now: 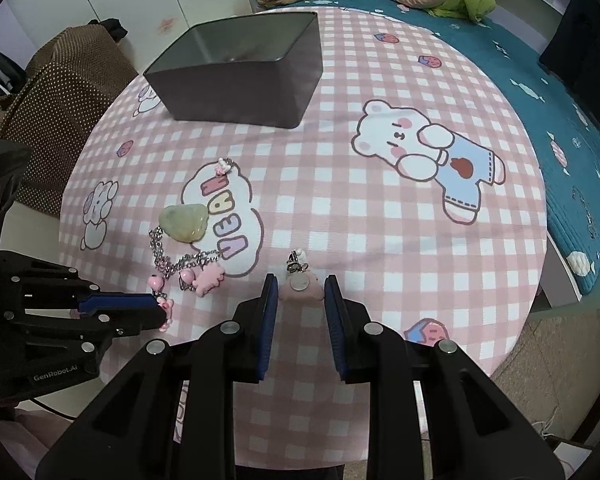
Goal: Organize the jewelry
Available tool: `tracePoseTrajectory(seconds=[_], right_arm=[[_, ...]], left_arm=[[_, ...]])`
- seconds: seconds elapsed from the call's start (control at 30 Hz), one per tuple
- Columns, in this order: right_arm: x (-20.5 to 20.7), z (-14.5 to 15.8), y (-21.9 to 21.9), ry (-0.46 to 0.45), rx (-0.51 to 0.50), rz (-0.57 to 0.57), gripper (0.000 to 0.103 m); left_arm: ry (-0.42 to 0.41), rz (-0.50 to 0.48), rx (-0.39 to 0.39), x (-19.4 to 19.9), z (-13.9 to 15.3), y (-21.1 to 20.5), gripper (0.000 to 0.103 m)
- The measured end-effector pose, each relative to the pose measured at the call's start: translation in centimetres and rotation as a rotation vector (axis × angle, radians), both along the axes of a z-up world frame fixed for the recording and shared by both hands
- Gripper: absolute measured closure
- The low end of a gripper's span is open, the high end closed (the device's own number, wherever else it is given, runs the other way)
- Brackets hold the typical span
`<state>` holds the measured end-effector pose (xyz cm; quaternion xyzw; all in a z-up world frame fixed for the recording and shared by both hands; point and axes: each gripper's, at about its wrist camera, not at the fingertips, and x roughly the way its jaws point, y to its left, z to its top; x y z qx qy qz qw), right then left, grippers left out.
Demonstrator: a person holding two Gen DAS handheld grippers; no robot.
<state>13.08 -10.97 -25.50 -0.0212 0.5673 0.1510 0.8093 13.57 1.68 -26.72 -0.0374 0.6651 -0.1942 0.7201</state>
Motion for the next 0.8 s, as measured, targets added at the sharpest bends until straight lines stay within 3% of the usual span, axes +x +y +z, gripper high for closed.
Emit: tracePoseTrajectory(seconds=[0.17, 0.37, 0.53, 0.73, 0.8], right_arm=[[0.5, 0.7, 0.0, -0.017, 0.009, 0.002, 0.081], [0.9, 0.8, 0.0, -0.016, 0.009, 0.008, 0.081], [0.8, 0.6, -0.1, -0.009, 0.009, 0.002, 0.081], [0.6, 0.6, -0.6, -0.004, 0.016, -0.007, 0.081], [0.6, 0.7, -0.7, -0.007, 0.017, -0.009, 0.081]], left_arm=[[-0.034, 0.019, -0.002, 0.6, 1.2, 0.5, 0.103], [0.052, 0.019, -0.022, 0.9, 0.2, 0.3, 0.096], [0.118, 0.083, 0.020, 0.9, -1.3, -0.1, 0.090], [0.177, 0.176, 0.000, 1.5, -1.4, 0.2, 0.086], [0.179, 0.195, 0.017, 1.6, -1.2, 0.4, 0.079]])
